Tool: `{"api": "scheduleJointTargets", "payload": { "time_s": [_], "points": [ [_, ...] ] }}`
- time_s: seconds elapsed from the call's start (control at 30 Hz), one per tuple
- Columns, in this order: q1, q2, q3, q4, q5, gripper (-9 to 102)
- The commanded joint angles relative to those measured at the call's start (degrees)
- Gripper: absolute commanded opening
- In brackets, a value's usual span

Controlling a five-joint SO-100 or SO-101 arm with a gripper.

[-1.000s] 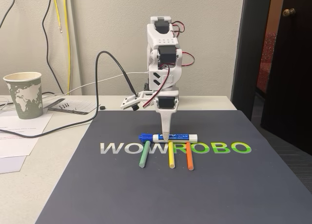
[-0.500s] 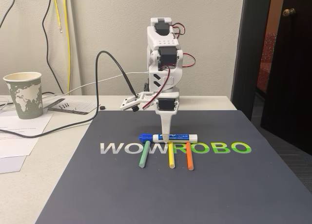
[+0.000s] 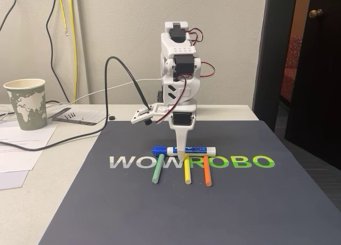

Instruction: Pick up the blue marker.

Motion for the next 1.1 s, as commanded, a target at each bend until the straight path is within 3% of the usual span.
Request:
{"api": "scheduleJointTargets", "payload": {
  "time_s": [0.0,0.27,1.07],
  "points": [
    [0.3,0.4,-1.6,-0.4,0.6,24],
    [0.3,0.0,-1.6,-1.0,0.8,23],
    [0.6,0.2,-1.6,-2.0,2.2,5]
  ]
}}
